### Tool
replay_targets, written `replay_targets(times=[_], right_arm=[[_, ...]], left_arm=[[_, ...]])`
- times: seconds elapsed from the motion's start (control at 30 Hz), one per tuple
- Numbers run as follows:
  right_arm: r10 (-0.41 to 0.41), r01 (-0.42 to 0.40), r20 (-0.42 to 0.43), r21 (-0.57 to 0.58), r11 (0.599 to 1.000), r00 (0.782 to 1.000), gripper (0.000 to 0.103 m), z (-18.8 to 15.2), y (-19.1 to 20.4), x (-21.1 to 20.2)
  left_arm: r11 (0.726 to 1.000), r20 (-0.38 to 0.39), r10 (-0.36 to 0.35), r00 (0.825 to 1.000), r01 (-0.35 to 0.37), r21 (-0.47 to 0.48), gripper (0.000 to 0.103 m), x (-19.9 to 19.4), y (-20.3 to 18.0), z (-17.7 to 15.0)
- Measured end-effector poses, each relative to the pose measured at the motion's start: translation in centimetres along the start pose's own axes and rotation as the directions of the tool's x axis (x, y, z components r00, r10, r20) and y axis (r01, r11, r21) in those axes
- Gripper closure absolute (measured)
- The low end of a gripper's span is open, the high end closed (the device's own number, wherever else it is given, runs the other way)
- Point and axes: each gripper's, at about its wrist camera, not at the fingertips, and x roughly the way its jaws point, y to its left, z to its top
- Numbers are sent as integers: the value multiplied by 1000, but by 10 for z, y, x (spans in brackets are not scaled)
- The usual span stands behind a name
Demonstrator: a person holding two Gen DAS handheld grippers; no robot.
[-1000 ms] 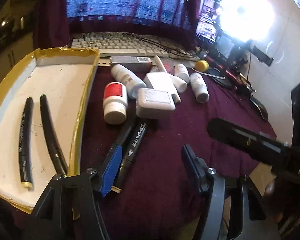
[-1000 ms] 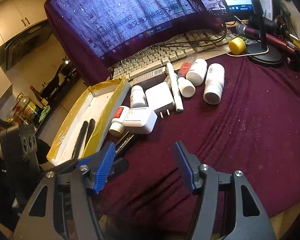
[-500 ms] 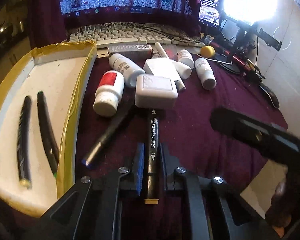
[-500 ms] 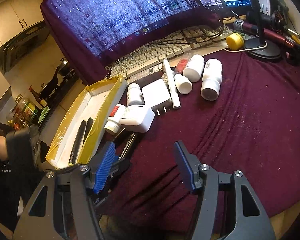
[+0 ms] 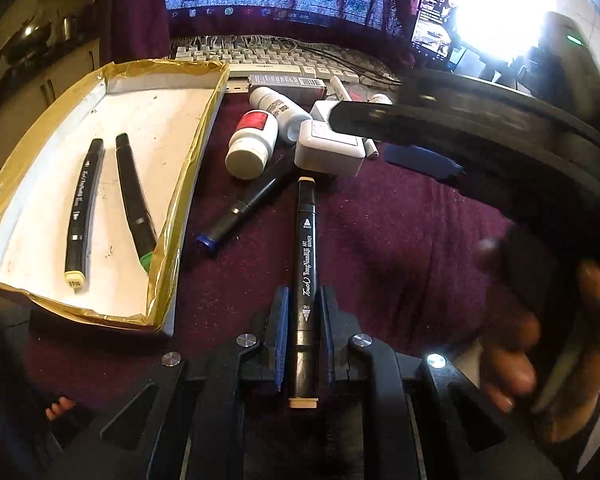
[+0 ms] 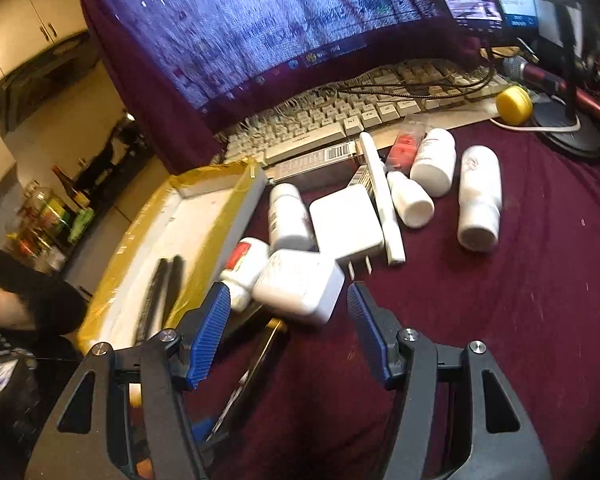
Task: Organize objects
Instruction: 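Grasp the white plug charger with the right gripper while the left holds the marker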
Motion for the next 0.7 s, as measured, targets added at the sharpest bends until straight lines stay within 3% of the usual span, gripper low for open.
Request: replay_targets(times=[0.2,0.33,0.37,0.7], right_arm=[[-22,17,-79,-68,998,997,41,13,5,29],[-35,23,-135,-86,996,990,44,1,3,32],[-26,16,-133,-76,997,991,50,-3,2,29],[-45,43,-90,-26,999,995,52,-29,-19,-13]], left_arm=[[1000,-4,3,1000,-3,-10,91,0,-1,-1],[1000,-7,-17,1000,17,-21,91,0,3,0],[1000,-7,-21,1000,21,-22,91,0,3,0],[999,-6,-30,1000,30,-32,91,-1,3,-1]])
